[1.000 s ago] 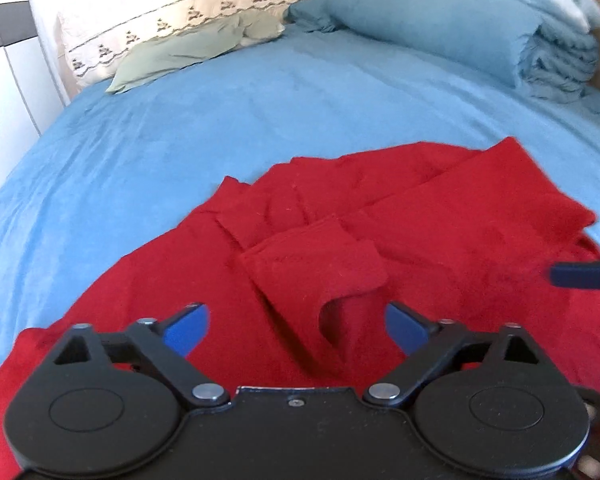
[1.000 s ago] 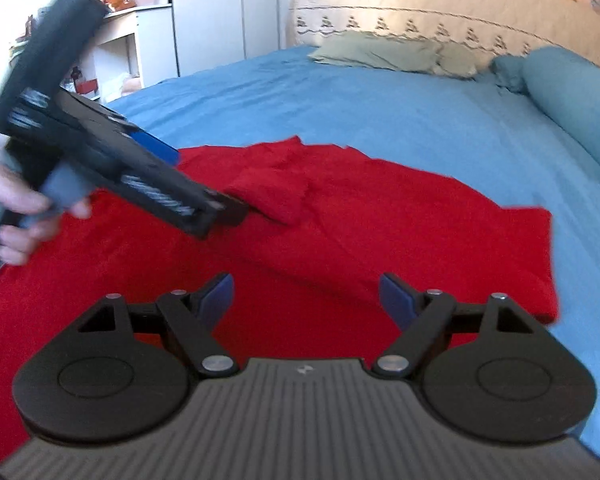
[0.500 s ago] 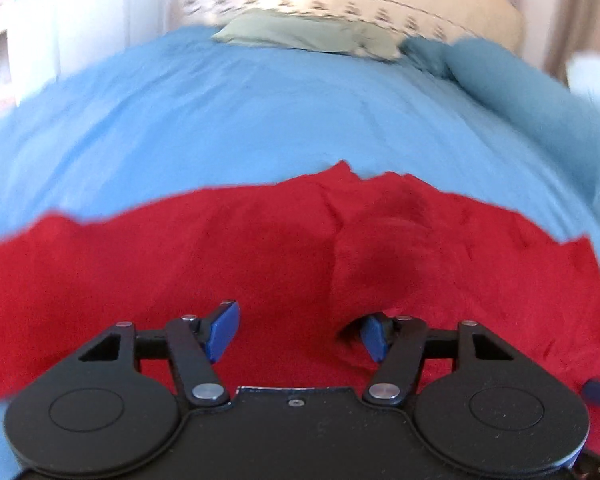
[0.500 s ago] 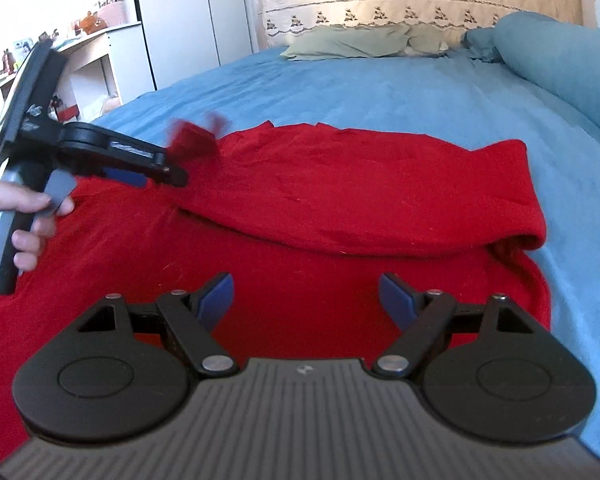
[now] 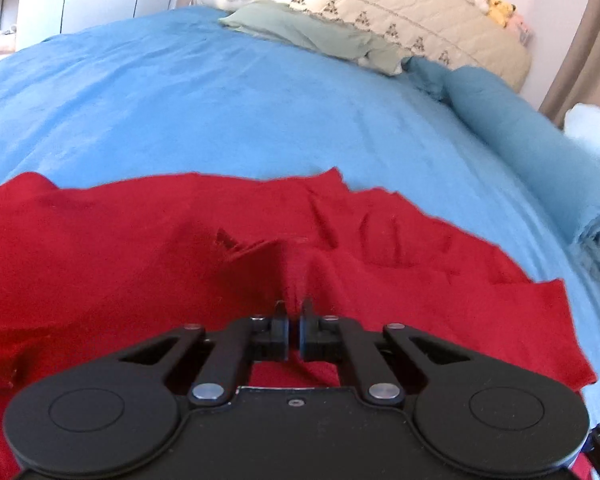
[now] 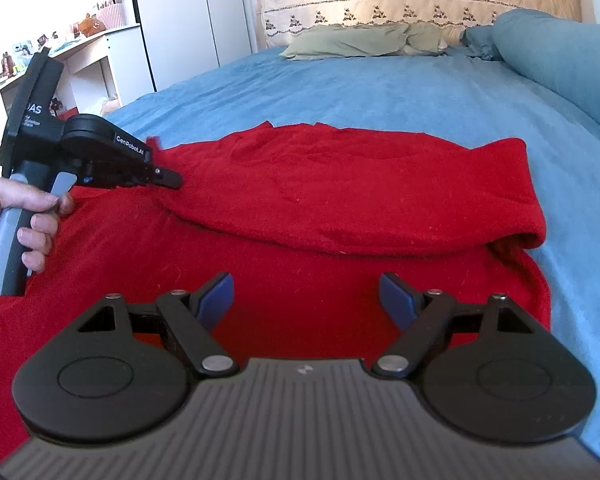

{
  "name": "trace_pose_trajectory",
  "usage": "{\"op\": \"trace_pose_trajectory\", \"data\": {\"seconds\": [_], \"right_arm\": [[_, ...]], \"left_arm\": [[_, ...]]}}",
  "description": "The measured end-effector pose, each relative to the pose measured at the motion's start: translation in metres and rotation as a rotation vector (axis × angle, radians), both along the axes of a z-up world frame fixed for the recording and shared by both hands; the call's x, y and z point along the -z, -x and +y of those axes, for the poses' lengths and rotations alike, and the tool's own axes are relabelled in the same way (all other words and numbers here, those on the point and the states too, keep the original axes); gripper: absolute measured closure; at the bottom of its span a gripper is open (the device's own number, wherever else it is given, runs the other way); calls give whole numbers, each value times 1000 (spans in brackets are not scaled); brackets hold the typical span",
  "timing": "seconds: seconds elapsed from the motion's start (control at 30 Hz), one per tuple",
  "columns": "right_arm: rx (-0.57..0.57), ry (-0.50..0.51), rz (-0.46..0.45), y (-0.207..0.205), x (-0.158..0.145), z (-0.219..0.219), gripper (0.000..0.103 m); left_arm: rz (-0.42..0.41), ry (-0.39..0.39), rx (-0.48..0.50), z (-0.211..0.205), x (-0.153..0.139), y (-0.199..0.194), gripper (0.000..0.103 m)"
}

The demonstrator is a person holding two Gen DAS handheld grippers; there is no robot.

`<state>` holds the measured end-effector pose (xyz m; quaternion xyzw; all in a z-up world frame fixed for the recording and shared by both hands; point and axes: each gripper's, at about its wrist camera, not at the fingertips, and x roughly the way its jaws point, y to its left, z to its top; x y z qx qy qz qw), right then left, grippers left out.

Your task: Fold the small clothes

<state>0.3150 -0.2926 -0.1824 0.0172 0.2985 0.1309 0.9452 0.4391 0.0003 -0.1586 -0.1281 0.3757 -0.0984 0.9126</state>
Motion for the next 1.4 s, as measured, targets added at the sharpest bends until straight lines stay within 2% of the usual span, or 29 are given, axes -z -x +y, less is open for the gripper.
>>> {"op": "trace_pose_trajectory", "data": {"seconds": [0.13,0.27,0.33,0.43,0.7,0.8,0.87,0.9,0.97,1.0,1.03,1.13,1.23,1.27,1.37,1.4], "right_arm": [[18,21,-12,-2,-5,-1,7],[51,41,-7,-7,-8,-6,4],[67,32,9,-12,-9,-10,4],[90,23,32,-18,-6,-14,4],[101,65,43,-22,-3,-17,4],[116,82,56,-23,-2,-20,4],[101,75,49,-23,-7,-21,4],[82,74,33,-21,-11,-20,4],[46,101,-20,-26,-21,-11,0],[40,116,-39,-31,-23,-7,0],[43,131,-50,-39,-23,-2,0],[49,155,-34,-62,-16,4,0],[77,226,15,-77,1,1,0],[91,224,27,-78,6,-6,0],[141,116,51,-75,9,-35,0],[153,109,50,-73,7,-38,0]], "left_arm": [[-110,-5,-11,10,-24,10,99],[-214,-55,-77,32,-41,22,99],[-203,-58,-109,47,-37,22,99],[-144,-60,-118,60,-19,19,99],[-82,-85,-134,63,7,30,98],[-52,-64,-164,70,4,32,85],[-69,-47,-207,76,-6,38,54],[-103,-43,-212,78,-13,42,48],[-180,-69,-216,77,-29,53,24],[-202,-79,-211,76,-34,55,15],[-207,-73,-192,74,-38,53,0],[-177,-14,-118,69,-33,46,0],[-153,-35,-62,63,-25,44,0],[-155,-49,-45,63,-23,45,0],[-163,-82,15,61,-18,49,0],[-165,-93,32,59,-15,48,0]]}}
